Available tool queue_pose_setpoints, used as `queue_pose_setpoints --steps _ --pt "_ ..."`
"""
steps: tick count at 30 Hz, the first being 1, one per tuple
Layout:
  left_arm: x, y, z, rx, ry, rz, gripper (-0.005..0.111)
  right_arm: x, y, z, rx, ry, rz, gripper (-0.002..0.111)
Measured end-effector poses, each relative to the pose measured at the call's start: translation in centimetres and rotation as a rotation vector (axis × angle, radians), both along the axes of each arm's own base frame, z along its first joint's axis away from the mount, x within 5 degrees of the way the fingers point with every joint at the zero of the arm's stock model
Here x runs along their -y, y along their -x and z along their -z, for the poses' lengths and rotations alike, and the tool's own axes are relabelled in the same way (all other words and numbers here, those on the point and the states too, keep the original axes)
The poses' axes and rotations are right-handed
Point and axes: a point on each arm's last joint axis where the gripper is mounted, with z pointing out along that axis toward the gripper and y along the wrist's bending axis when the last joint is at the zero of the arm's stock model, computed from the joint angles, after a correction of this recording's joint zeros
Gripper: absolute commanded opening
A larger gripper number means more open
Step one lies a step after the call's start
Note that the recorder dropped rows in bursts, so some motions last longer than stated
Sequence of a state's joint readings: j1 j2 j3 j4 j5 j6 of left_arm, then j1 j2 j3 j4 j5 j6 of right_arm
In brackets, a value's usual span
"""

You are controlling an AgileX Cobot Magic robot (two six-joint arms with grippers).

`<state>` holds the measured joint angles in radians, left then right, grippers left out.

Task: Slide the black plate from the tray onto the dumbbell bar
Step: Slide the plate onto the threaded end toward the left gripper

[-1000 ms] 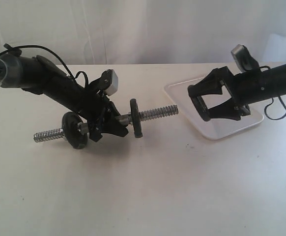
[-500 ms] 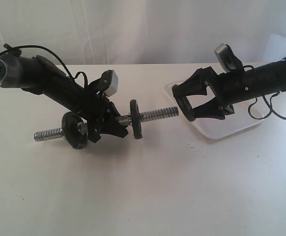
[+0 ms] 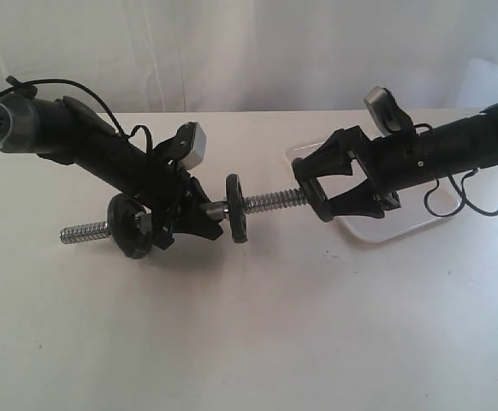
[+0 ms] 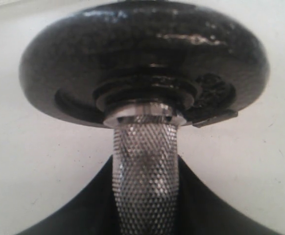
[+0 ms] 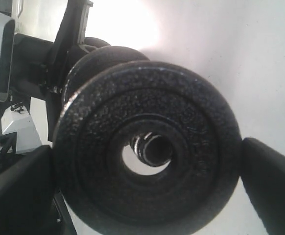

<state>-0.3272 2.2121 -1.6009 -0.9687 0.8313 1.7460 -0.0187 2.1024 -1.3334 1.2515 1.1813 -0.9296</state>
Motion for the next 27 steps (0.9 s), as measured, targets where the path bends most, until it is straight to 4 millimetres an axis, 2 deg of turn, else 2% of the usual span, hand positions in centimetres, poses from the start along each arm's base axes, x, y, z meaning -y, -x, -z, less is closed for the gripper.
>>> queue_pose_setpoints --steps 27 --pt "-0.3 0.1 -0.3 0.044 -0.031 0.044 0.0 -1.8 0.5 0.5 -0.01 0.016 -0.028 0.0"
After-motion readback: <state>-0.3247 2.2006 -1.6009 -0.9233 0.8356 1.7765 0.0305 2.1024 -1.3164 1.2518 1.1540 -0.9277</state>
